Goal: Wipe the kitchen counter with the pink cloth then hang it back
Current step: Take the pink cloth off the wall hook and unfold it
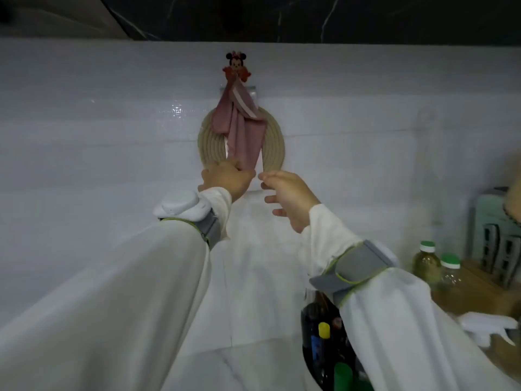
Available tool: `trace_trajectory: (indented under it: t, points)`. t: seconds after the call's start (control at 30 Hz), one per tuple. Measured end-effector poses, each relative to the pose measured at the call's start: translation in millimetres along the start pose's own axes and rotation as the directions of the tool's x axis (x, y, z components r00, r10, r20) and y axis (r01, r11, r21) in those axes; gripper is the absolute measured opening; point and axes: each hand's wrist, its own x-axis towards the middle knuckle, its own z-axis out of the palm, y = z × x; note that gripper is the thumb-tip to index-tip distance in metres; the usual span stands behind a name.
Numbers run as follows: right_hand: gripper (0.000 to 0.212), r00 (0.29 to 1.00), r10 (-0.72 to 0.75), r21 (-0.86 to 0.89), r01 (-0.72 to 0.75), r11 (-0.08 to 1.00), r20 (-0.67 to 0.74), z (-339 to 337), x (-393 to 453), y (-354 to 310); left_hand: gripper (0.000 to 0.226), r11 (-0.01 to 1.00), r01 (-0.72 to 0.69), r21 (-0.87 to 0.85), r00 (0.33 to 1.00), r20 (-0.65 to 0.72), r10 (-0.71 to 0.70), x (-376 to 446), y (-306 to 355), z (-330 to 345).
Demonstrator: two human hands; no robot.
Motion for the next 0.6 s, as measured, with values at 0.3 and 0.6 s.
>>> trace_trajectory:
  t: [0.3,0.6]
  points:
    - [0.033,0.997,0.066,0.010,-0.066,0.998,0.039,1.9,32.2,20.1,0.067,0.997,-0.038,0.069,0.975,0.222,0.022,45.7,5.0,17.3]
    - [0.054,0.999,0.048,0.070,-0.049,0.996,0.018,2.9,42.9,-0.7,0.061,0.893,-0.375,-0.250,0.902,-0.323,0.288,54.3,49.5,-19.4]
